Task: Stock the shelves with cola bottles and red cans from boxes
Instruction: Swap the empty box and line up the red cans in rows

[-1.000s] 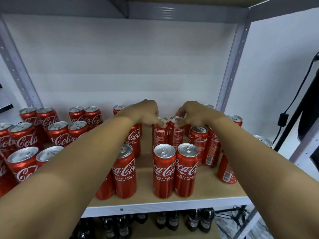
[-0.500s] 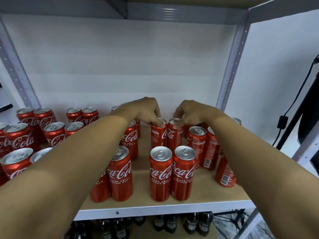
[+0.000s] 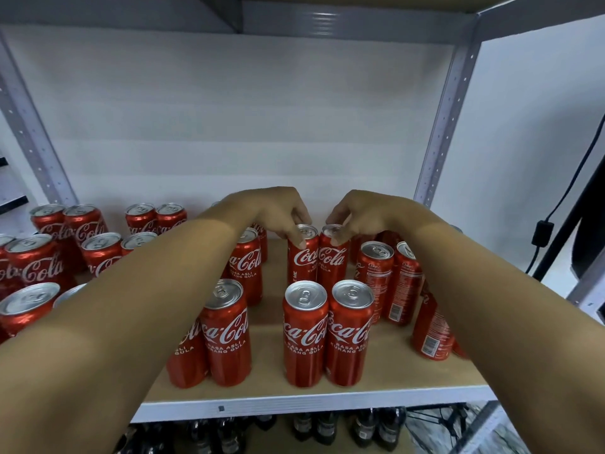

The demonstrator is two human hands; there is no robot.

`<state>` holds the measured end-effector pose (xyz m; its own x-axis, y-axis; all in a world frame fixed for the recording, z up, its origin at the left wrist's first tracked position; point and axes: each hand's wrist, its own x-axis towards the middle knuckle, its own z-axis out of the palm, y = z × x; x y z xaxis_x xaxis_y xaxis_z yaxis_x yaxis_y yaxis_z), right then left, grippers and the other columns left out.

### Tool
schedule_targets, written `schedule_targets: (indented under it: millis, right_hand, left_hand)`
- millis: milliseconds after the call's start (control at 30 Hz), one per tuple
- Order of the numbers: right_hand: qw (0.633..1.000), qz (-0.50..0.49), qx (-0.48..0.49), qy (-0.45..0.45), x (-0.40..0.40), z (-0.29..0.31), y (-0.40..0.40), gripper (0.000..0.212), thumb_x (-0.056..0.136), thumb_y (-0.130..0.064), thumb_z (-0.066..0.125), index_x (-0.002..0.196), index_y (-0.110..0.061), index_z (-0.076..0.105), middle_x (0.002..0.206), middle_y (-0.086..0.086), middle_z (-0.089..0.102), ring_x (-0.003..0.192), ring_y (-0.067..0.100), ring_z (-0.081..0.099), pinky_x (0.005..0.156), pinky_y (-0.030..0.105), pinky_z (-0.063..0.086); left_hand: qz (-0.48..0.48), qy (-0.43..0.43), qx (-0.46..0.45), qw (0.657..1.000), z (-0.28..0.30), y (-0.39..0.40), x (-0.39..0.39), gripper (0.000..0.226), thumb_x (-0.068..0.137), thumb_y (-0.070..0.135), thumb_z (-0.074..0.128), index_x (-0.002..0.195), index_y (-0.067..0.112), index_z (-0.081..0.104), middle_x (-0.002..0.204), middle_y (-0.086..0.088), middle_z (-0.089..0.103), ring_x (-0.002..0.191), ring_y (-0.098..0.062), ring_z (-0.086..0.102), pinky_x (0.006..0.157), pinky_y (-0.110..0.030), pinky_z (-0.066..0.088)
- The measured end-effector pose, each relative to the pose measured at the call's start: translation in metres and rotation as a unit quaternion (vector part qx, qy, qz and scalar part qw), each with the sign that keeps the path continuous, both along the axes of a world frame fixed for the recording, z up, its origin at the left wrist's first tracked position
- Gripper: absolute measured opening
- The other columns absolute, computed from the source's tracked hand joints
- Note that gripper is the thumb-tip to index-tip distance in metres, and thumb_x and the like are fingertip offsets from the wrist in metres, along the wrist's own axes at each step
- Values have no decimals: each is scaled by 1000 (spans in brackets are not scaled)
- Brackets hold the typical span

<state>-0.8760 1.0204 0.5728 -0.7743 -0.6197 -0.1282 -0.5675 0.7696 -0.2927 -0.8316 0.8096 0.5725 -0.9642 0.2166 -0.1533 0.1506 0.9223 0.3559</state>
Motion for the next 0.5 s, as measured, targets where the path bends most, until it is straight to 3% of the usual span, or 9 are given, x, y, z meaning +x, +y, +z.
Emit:
schedule_targets:
  millis: [67, 133, 200, 267, 367, 500]
  right_hand:
    - [1000, -3, -2, -2, 0, 0, 0, 58, 78, -40, 83, 130, -19, 68, 127, -3, 70, 114, 19, 65, 99, 41, 52]
    - [1000, -15, 1, 12, -1, -2, -2, 72, 77, -51, 82, 137, -16, 62, 134, -1, 65, 120, 22, 61, 103, 42, 50]
    - [999, -26, 11, 31, -1, -4, -4, 71, 73, -59, 81, 128, -15, 68, 124, 0, 70, 109, 20, 66, 96, 43, 55]
    - [999, -31, 11, 34, -2, -4, -4, 56, 72, -58, 83, 107, -15, 75, 102, 1, 77, 86, 17, 72, 83, 40, 60]
    - [1000, -17, 3, 11, -4, -5, -2, 43, 75, -48, 84, 105, -19, 77, 97, -1, 78, 85, 16, 73, 85, 43, 60]
    - [1000, 2, -8, -14, -2, -3, 1, 53, 80, -36, 83, 129, -21, 69, 124, -4, 71, 112, 19, 66, 95, 39, 53]
  left_hand:
    - [3, -6, 19, 1000, 0, -2, 0, 64, 77, 37, 90, 134, 19, 67, 125, 6, 72, 106, -10, 70, 69, -12, 49]
    - [19, 5, 15, 1000, -1, -1, -1, 69, 72, 54, 88, 129, 21, 68, 120, 6, 73, 97, -11, 73, 74, -20, 53]
    - [42, 16, 7, 999, -3, 1, -3, 61, 70, 59, 88, 113, 18, 74, 105, 5, 77, 81, -11, 77, 78, -27, 59]
    - [50, 13, 11, 999, -4, 3, -5, 50, 71, 54, 89, 102, 16, 77, 94, 4, 80, 72, -11, 77, 82, -30, 61]
    - [18, 1, 3, 1000, 1, 2, -4, 41, 76, 43, 89, 108, 20, 78, 98, 7, 80, 80, -10, 77, 81, -26, 59]
    - [-7, -9, 18, 1000, 4, -3, -1, 47, 80, 33, 87, 124, 22, 74, 116, 10, 74, 103, -9, 72, 72, -14, 52]
